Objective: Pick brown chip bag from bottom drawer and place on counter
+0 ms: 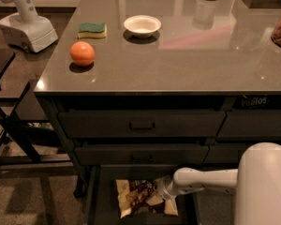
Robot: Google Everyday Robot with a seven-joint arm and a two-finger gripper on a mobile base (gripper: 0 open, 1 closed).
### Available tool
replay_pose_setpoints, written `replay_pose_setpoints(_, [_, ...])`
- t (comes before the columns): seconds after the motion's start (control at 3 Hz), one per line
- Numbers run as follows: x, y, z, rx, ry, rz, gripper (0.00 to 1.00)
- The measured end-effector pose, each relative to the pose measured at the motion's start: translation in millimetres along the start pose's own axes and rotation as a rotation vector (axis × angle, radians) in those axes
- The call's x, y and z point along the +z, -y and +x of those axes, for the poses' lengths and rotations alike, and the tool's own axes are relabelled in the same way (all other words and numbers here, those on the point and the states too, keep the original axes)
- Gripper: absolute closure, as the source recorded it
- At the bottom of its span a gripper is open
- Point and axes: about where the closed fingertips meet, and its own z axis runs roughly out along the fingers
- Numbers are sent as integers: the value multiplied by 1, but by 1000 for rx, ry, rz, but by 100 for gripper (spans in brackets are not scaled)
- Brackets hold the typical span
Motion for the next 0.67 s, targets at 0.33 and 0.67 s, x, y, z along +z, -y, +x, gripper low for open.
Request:
replay_pose_setpoints(0.33, [-29, -4, 8, 31, -22, 25, 100])
replay_pose_setpoints(0.67, [-87, -9, 21, 45, -28, 74, 100])
